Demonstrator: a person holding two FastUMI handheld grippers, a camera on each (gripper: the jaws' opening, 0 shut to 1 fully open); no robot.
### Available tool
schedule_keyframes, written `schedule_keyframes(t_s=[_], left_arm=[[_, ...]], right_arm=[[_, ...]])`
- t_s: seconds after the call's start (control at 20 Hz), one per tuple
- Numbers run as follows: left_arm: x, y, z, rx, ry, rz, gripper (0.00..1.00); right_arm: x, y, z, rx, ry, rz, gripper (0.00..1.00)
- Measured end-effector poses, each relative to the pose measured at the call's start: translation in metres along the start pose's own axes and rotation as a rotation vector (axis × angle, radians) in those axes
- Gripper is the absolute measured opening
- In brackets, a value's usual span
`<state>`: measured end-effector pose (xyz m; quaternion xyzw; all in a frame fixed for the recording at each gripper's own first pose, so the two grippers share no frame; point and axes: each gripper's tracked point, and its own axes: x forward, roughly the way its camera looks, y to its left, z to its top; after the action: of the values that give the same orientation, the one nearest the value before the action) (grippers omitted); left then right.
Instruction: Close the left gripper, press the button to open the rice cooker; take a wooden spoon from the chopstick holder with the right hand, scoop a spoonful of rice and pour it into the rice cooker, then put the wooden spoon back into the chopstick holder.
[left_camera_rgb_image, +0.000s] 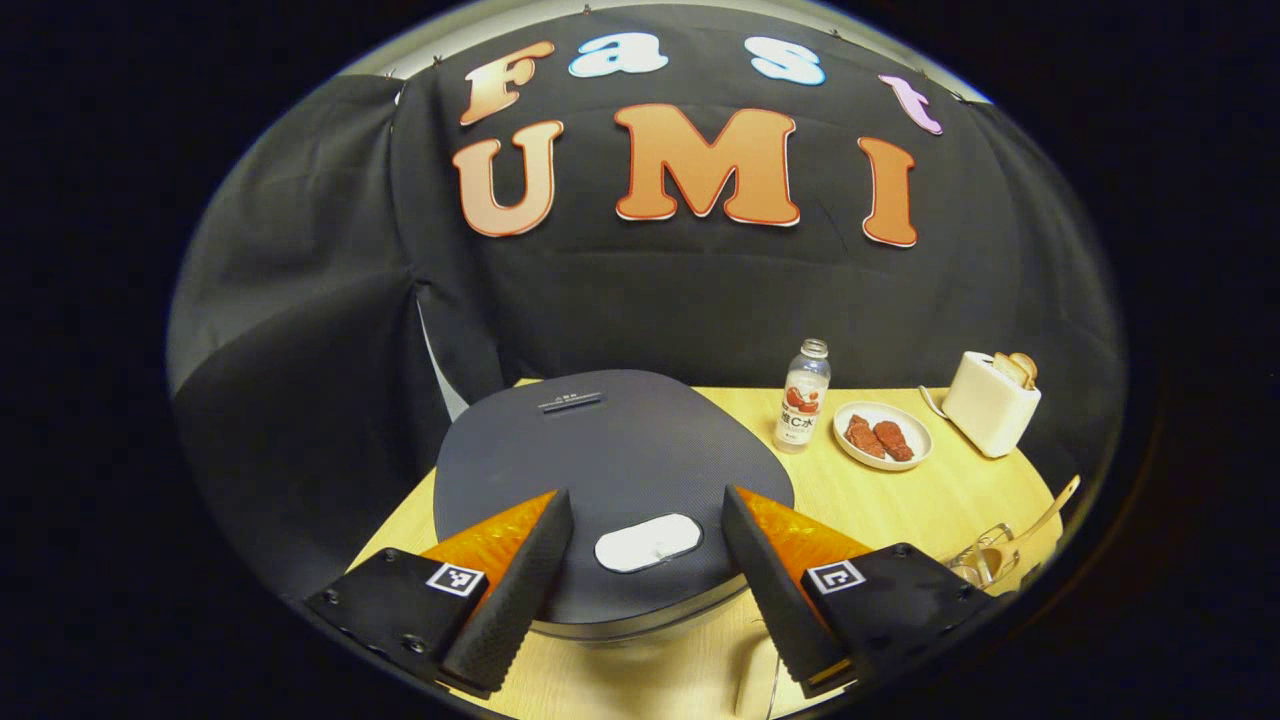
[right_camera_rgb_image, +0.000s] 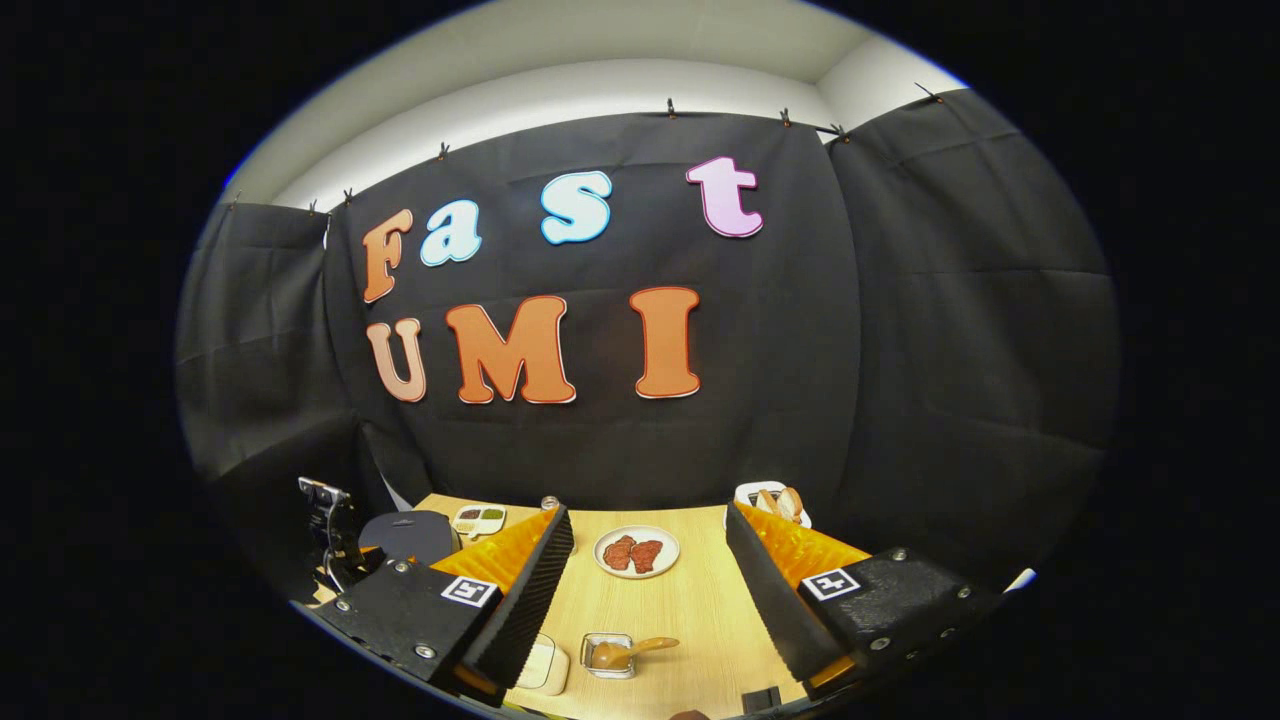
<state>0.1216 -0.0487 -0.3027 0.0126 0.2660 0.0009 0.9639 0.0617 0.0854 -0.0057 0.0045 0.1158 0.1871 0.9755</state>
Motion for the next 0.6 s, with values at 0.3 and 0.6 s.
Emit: schedule_keyframes(t_s=[0.3,0.6], left_arm=[[-0.046,0.02,0.085,-0.11,-0.101,-0.015,0.98],[-0.118,0.047,0.193,-0.048,-0.275,0.026,0.98]], right_arm=[[0.005,0.002,0.007,0.015,-0.021,0.012,0.95],[0.009,0.005,0.015,0.032,-0.045,0.023,0.95]])
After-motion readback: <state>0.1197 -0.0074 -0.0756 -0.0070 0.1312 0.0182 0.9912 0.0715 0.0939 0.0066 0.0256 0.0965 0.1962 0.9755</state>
